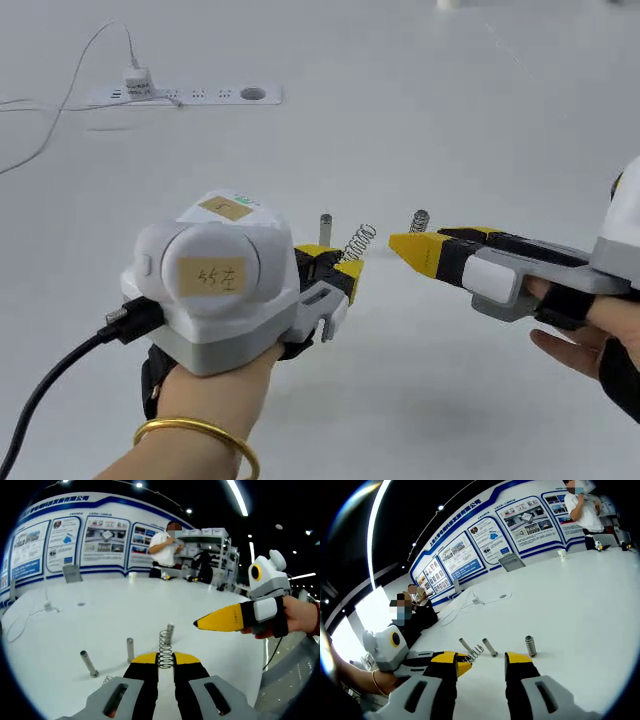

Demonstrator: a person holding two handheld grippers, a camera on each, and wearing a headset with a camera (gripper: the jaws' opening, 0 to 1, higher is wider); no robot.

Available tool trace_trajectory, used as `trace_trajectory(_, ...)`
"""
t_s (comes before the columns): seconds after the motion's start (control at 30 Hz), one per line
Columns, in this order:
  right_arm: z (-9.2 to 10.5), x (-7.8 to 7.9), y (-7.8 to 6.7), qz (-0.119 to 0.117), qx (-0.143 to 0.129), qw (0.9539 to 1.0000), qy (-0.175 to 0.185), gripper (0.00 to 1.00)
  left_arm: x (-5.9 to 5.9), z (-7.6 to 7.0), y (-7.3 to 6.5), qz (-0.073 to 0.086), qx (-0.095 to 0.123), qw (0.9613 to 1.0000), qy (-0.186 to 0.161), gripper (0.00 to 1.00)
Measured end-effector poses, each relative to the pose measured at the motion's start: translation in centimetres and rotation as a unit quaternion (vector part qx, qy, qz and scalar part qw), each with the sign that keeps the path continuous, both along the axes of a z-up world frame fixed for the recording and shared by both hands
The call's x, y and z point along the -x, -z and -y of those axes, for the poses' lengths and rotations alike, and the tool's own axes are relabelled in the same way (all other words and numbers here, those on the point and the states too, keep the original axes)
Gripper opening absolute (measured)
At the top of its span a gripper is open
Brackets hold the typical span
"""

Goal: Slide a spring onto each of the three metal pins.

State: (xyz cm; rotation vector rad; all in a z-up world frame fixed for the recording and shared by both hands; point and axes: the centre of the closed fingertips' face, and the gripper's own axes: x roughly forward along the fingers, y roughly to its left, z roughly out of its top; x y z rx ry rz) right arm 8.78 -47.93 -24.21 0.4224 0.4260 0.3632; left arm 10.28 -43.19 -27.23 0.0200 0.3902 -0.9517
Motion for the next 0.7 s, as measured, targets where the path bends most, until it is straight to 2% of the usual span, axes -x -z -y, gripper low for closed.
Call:
trace_trajectory(0.1, -0.2, -0.2, -0.2, -0.002, -0.028, 0.9996, 0.005, 0.37, 0.3, 0.2, -0.7, 0.003, 0.015, 0.9999, 0.005, 0.10)
trace_trajectory(0.27, -0.7, -0.3, -0.5, -0.003, -0.058, 0.9982, 0.009, 0.33, 0.7, 0.2, -1.5, 0.009, 0.034, 0.9993, 0.011, 0.10)
trace_trajectory(0.4, -1.2, -0.4, -0.6, -0.005, -0.084, 0.9964, 0.008, 0.30, 1.2, 0.3, -2.2, 0.011, 0.059, 0.9980, 0.020, 0.10)
trace_trajectory(0.5, -1.6, -0.5, -0.7, -0.007, -0.103, 0.9946, 0.008, 0.28, 1.5, 0.4, -2.3, 0.013, 0.060, 0.9977, 0.026, 0.10)
trace_trajectory(0.6, -1.9, -0.6, -0.7, -0.012, -0.117, 0.9929, 0.011, 0.27, 1.8, 0.3, -2.7, 0.014, 0.077, 0.9965, 0.029, 0.10)
trace_trajectory(0.7, -2.1, -0.6, -0.7, -0.016, -0.135, 0.9906, 0.013, 0.25, 2.1, 0.4, -2.9, 0.013, 0.081, 0.9961, 0.033, 0.10)
